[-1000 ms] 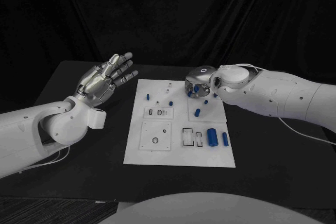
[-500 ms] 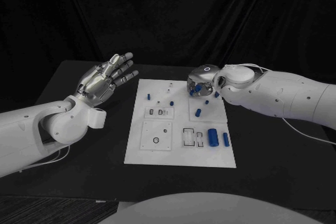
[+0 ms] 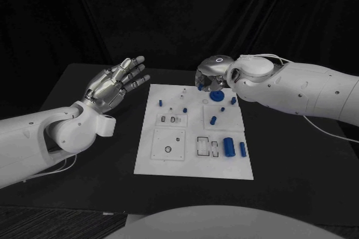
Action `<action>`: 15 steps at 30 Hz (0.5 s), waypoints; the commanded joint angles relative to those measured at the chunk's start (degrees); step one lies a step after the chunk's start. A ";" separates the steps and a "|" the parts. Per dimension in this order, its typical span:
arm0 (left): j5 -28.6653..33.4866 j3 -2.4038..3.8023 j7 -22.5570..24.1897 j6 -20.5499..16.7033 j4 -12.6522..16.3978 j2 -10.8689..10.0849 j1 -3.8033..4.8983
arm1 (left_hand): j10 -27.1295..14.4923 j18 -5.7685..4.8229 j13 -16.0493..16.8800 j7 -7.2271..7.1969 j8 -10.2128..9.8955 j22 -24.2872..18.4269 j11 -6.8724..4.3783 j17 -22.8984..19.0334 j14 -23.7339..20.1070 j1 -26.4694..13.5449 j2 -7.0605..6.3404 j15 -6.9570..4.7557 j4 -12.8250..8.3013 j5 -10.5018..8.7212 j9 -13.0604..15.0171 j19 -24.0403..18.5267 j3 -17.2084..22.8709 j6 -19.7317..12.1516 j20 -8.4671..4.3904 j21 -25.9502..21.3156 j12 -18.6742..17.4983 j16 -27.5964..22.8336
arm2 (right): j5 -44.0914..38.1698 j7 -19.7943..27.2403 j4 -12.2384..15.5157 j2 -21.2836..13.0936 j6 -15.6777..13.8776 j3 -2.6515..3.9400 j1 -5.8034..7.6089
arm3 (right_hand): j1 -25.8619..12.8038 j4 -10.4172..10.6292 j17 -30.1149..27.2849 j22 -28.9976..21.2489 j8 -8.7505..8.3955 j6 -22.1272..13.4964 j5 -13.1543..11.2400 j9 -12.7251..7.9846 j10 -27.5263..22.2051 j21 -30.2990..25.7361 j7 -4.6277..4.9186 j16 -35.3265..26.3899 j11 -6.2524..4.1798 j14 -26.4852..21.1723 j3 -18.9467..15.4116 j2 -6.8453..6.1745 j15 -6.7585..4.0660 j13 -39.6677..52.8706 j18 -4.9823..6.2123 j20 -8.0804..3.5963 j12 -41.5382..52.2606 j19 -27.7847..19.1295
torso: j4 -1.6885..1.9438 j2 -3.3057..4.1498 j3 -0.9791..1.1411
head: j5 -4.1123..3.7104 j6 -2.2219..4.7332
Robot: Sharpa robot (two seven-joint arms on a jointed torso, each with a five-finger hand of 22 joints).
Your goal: Assemble the parts on the task board
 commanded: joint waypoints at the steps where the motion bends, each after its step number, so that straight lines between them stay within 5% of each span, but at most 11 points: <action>1: -1.08 0.07 2.11 -0.94 0.11 0.11 0.10 | -0.06 2.21 0.67 -0.23 0.53 0.41 0.17 0.56 -0.39 0.60 -0.33 -0.10 -0.41 0.71 0.85 0.04 0.35 -0.83 -0.28 0.36 0.47 0.89 | 0.23 -1.02 -0.72 0.53 0.20 0.03 0.16 | 0.51 -0.39 0.95 1.16 1.29 0.72 0.26 1.98 2.20 1.28 0.36 0.87 -0.65 0.28 2.24 1.22 -0.13 0.31 -3.20 -0.10 -0.07 0.30 | 0.28 0.29 -0.05 | 0.31 0.01; 6: -2.38 0.07 3.28 -1.52 -0.32 0.45 0.11 | -0.19 2.23 0.63 -1.28 -0.20 0.25 -0.63 0.49 -0.59 0.32 -0.50 -0.26 -0.27 0.61 0.54 -0.34 0.37 -3.70 -0.61 0.09 0.11 0.62 | 0.24 -0.96 -2.55 2.29 0.72 0.03 0.28 | 0.46 -0.42 1.00 1.25 1.13 0.57 0.07 2.04 2.24 1.29 0.40 0.86 -0.60 0.23 2.30 1.26 -0.08 0.21 -3.20 -0.05 -0.37 0.21 | 1.00 0.75 -0.17 | 0.20 0.39; 8: -2.78 0.07 3.78 -1.72 -0.56 0.67 0.11 | -0.36 2.30 0.58 -2.17 -0.84 -0.06 -0.81 0.30 -0.95 0.07 -0.58 -1.40 -0.10 0.59 0.32 -1.05 0.36 -6.25 -1.56 -0.50 -0.28 -0.25 | 0.24 -0.90 -3.16 2.89 0.78 0.03 0.29 | 0.45 -0.43 1.03 1.41 1.07 0.50 0.02 2.06 2.25 1.38 0.42 0.87 -0.57 0.21 2.33 1.27 -0.05 0.16 -3.23 -0.02 -0.50 0.23 | 1.11 0.86 -0.18 | 0.18 0.58; 10: -3.03 0.07 4.25 -1.94 -0.81 0.89 0.11 | -0.44 2.31 0.56 -2.58 -1.07 -0.11 -0.84 0.27 -1.02 0.00 -0.61 -1.58 -0.05 0.58 0.22 -1.16 0.36 -7.26 -1.75 -0.58 -0.43 -0.41 | 0.24 -0.85 -3.76 3.47 0.90 0.03 0.30 | 0.45 -0.43 1.03 1.41 1.07 0.50 0.02 2.06 2.25 1.38 0.42 0.87 -0.57 0.21 2.33 1.27 -0.05 0.16 -3.23 -0.02 -0.50 0.23 | 1.47 1.20 -0.21 | -0.10 0.85; 12: -3.19 0.07 4.59 -2.05 -1.04 1.06 0.11 | -0.56 2.31 0.54 -4.88 -1.76 -0.18 -0.23 0.20 -1.16 -0.33 -0.69 -1.82 0.23 0.49 -0.19 -1.34 0.24 -11.61 -2.25 -0.71 -0.57 -0.76 | 0.24 -0.80 -4.37 4.05 1.09 0.03 0.30 | 0.39 -0.43 1.07 1.49 0.91 0.33 -0.07 2.11 2.27 1.39 0.47 0.87 -0.51 0.16 2.39 1.31 0.00 0.07 -3.24 0.03 -0.76 0.16 | 1.73 1.41 -0.22 | -0.26 1.00; 15: -3.32 0.07 4.84 -2.13 -1.23 1.18 0.11 | -0.63 2.30 0.52 -5.18 -1.83 -0.20 -0.22 0.17 -1.19 -0.39 -0.69 -1.83 0.28 0.49 -0.25 -1.37 0.23 -12.24 -2.29 -0.74 -0.73 -0.91 | 0.24 -0.74 -5.11 4.74 1.29 0.03 0.29 | 0.37 -0.44 1.10 1.58 0.85 0.28 -0.16 2.13 2.28 1.42 0.48 0.88 -0.50 0.14 2.41 1.34 0.03 0.04 -3.25 0.05 -0.87 0.14 | 2.13 1.73 -0.26 | -0.53 1.21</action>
